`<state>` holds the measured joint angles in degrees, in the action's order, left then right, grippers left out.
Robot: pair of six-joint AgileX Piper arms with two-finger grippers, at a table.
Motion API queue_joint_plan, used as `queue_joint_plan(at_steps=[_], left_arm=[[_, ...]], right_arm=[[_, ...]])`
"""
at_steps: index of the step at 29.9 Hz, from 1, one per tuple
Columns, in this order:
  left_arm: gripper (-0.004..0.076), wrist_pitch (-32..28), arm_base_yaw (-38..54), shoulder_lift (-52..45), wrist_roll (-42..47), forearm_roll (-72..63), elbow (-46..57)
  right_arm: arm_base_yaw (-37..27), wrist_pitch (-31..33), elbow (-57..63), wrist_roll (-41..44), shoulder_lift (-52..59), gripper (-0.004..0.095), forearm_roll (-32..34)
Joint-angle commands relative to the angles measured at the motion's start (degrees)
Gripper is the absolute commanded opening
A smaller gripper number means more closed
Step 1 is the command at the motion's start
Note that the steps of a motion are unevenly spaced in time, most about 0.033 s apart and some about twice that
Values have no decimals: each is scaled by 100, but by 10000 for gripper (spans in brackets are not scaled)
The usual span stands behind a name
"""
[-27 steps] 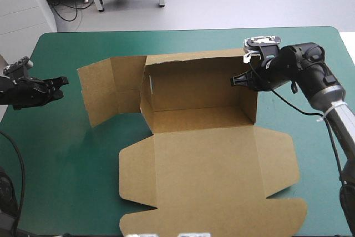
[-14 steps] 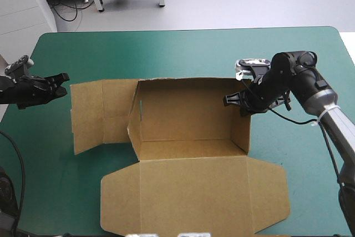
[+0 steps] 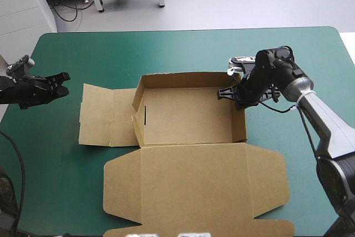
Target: Fold the box
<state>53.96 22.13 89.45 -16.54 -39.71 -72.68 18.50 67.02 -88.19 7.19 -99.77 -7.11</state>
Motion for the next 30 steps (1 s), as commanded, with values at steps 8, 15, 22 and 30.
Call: queue_joint_plan(at_steps=[8, 15, 22, 30], left_arm=[[-15, -170, 0, -233, -16, -337, -141], [-15, -251, 0, -233, -16, -316, -141], [-15, -297, 0, -233, -37, -296, -141], [-15, -344, 0, -233, -161, -296, -141]], right_arm=[[-11, -164, -894, -39, -363, -15, 515], [-21, -57, -1180, -175, -484, 287, 406], [-21, 408, -1754, -148, -484, 766, 653], [-21, 452, -2231, -140, -66, 793, 591]])
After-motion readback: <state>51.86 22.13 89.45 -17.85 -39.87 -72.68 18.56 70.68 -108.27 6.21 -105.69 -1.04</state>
